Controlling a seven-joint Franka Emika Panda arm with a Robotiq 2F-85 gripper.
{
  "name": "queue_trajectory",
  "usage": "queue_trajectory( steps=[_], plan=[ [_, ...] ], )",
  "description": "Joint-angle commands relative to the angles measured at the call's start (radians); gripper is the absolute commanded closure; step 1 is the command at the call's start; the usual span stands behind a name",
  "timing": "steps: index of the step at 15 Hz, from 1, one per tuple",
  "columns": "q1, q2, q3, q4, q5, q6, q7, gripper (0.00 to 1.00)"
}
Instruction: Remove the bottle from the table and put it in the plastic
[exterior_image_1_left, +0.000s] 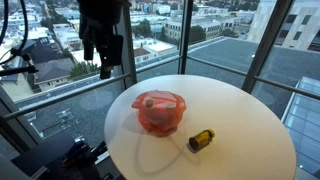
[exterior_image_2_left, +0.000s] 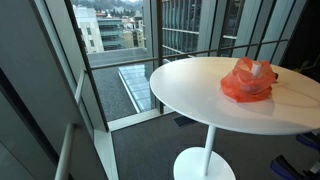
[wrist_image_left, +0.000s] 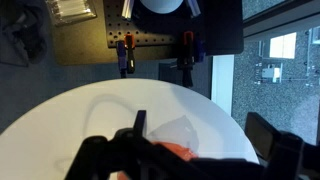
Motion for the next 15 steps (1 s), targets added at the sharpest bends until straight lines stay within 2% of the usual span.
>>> queue_trajectory(
  steps=[1,8,15],
  plan=[
    [-0.024,0.004,0.018,0.002,0.008,-0.002,-0.011,0.00],
    [-0.036,0.050,0.031,0.046,-0.001,0.038,0.020,0.00],
    [-0.063,0.205,0.065,0.164,-0.022,0.192,0.134,0.00]
  ],
)
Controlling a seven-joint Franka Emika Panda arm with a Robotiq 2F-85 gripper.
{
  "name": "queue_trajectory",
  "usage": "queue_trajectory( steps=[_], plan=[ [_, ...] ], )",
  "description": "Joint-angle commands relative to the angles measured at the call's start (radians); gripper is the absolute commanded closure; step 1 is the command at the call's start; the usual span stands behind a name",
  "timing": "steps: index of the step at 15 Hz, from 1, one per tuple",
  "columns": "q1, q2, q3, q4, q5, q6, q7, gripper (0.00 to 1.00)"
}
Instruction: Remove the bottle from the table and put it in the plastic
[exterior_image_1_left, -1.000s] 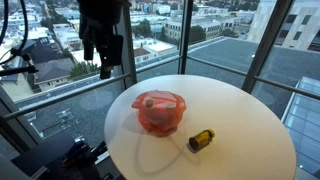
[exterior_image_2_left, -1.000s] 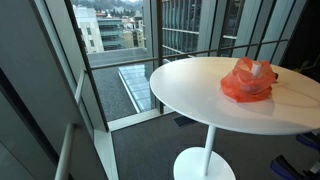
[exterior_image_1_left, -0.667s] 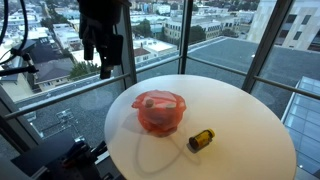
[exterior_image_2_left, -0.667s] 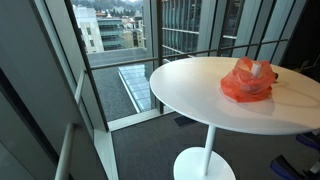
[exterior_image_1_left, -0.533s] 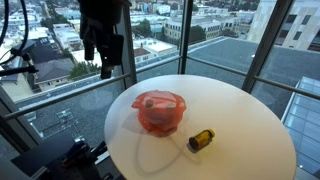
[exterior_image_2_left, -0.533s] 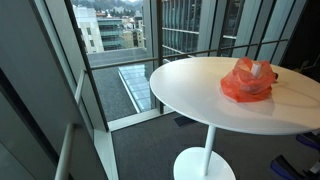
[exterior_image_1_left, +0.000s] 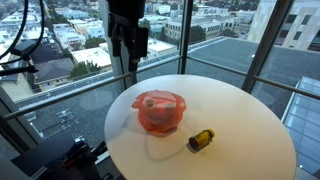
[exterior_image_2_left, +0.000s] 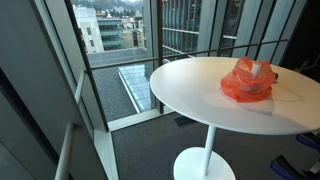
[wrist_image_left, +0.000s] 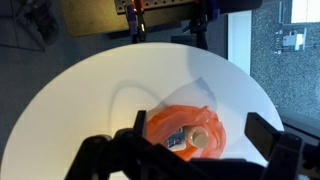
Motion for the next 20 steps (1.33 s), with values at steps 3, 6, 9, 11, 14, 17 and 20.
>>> queue_trajectory(
  steps=[3,6,9,11,14,17,20],
  plan=[
    [-0.048,0.170,0.033,0.137,-0.052,0.116,0.135,0.00],
    [-0.073,0.247,0.023,0.167,-0.092,0.185,0.191,0.00],
    [-0.102,0.315,0.011,0.169,-0.134,0.280,0.226,0.00],
    [-0.114,0.364,-0.004,0.170,-0.133,0.325,0.211,0.00],
    [-0.123,0.435,-0.024,0.178,-0.107,0.383,0.165,0.00],
    [-0.126,0.497,-0.036,0.201,-0.101,0.403,0.124,0.00],
    [-0.121,0.487,-0.033,0.172,-0.116,0.406,0.151,0.00]
  ],
)
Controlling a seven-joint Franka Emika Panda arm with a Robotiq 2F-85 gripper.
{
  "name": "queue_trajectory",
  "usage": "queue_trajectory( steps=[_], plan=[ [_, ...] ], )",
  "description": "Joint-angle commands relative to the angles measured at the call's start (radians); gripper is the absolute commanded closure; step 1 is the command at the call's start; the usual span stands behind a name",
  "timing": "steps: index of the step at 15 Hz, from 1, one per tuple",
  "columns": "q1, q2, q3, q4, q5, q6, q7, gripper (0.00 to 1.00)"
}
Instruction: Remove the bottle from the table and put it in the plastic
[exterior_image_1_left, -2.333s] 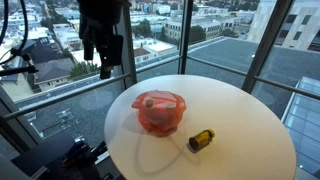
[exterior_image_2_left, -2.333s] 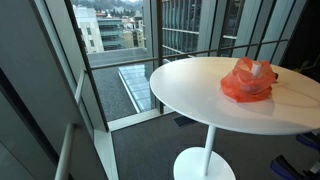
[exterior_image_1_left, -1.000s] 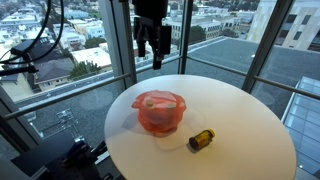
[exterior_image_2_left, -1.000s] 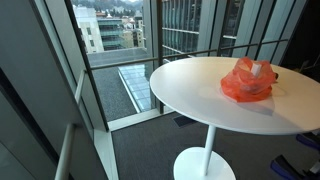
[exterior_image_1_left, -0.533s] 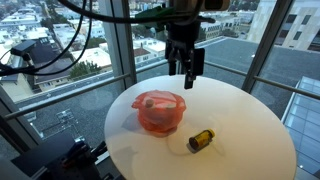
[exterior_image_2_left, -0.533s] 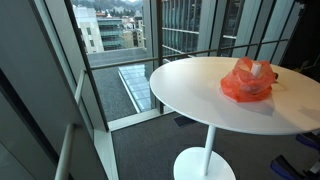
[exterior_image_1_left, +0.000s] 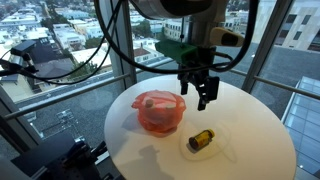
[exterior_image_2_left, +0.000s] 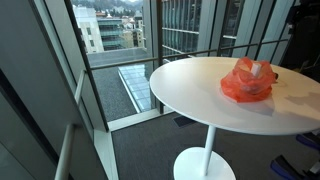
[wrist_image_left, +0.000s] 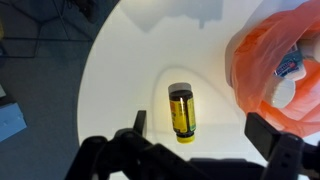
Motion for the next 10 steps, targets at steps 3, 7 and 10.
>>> queue_trajectory(
  steps=[3,7,10],
  plan=[
    [-0.003,0.016,0.001,0.019,0.000,-0.003,-0.003,0.00],
    [-0.002,0.051,0.002,0.046,0.002,0.002,0.027,0.00],
    [-0.001,0.123,0.004,0.078,0.011,0.011,0.038,0.00]
  ],
)
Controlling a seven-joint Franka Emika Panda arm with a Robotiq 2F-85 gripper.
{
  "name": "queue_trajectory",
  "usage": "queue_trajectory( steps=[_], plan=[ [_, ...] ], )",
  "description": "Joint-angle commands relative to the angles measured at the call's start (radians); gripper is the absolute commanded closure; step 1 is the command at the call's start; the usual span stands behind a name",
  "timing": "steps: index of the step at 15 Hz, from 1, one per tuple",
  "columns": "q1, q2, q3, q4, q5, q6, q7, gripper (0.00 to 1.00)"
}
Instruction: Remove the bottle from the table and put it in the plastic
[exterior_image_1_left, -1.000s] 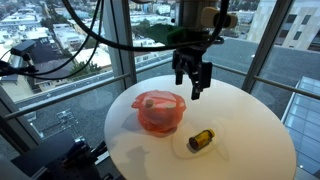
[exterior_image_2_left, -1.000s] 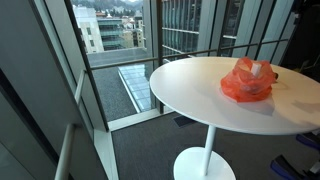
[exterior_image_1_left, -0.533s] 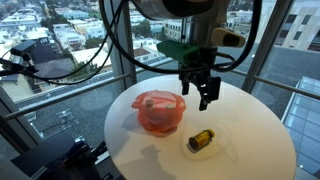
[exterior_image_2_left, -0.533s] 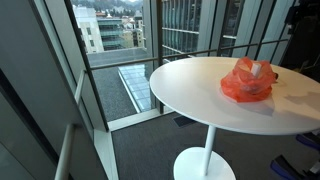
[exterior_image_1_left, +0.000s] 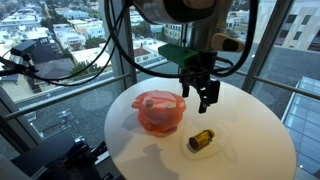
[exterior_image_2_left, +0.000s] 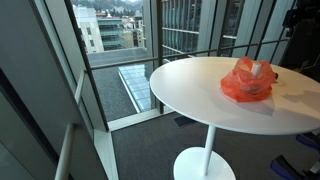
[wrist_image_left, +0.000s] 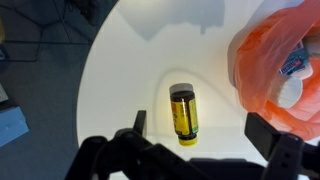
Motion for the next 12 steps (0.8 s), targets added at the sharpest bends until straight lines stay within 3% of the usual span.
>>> queue_trajectory(
  steps=[1,12],
  plan=[
    [-0.003,0.114,0.003,0.072,0.014,0.015,0.028,0.00],
    [-0.058,0.430,0.011,0.271,0.119,0.072,-0.062,0.00]
  ],
)
